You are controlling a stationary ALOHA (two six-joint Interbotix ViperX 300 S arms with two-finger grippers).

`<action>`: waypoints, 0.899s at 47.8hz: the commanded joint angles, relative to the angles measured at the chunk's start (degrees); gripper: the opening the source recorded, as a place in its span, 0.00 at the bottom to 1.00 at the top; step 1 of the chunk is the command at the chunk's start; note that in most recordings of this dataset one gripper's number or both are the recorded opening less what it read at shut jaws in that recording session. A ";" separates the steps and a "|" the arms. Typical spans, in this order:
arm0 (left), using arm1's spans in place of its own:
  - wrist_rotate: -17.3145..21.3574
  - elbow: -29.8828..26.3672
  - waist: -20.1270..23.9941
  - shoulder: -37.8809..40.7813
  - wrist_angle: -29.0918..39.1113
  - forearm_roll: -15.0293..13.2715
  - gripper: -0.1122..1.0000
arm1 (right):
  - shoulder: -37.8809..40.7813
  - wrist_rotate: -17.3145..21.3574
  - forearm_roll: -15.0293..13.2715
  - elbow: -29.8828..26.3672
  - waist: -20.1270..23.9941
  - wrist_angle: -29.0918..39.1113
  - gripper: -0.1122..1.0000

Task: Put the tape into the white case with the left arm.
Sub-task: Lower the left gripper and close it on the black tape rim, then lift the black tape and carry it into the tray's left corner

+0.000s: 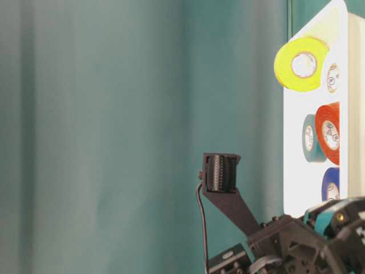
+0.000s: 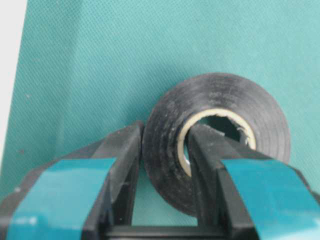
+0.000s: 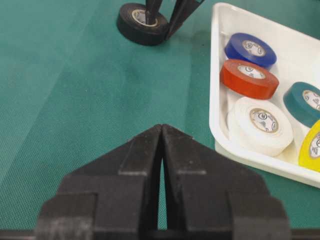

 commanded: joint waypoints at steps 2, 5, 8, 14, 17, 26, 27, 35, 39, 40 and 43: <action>-0.09 -0.35 -2.11 -3.78 0.53 -0.18 0.32 | 0.53 0.00 -0.53 0.88 0.00 -0.53 0.02; -0.09 -0.53 -2.90 -5.19 1.41 -0.18 0.32 | 0.53 0.00 -0.53 0.88 0.00 -0.53 0.02; -0.09 -0.70 -3.78 -6.94 2.64 -0.18 0.32 | 0.53 0.00 -0.53 0.88 -0.09 -0.53 0.02; -0.09 -0.79 -5.10 -9.32 4.04 -0.18 0.32 | 0.53 0.00 -0.53 0.88 0.00 -0.53 0.02; -0.09 -0.79 -5.36 -10.02 4.13 -0.18 0.32 | 0.53 0.00 -0.53 0.88 0.00 -0.53 0.02; 0.09 -0.88 -4.66 -10.37 4.13 -0.18 0.32 | 0.53 0.00 -0.44 0.88 -0.09 -0.53 0.02; 0.09 -0.88 -4.39 -10.37 4.13 -0.18 0.32 | 0.53 0.00 -0.44 0.88 -0.09 -0.53 0.02; 2.55 -0.97 -0.88 -10.46 4.13 -0.18 0.32 | 0.53 0.00 -0.44 0.88 -0.09 -0.53 0.02; 5.01 -1.05 1.85 -10.55 4.13 -0.18 0.32 | 0.53 0.00 -0.44 0.88 0.00 -0.53 0.02; 5.63 -1.14 2.55 -10.55 4.22 -0.18 0.32 | 0.44 0.00 -0.53 0.88 0.00 -0.53 0.02; 7.65 -1.41 5.36 -10.55 4.22 -0.18 0.32 | 0.53 0.00 -0.53 0.88 0.00 -0.53 0.02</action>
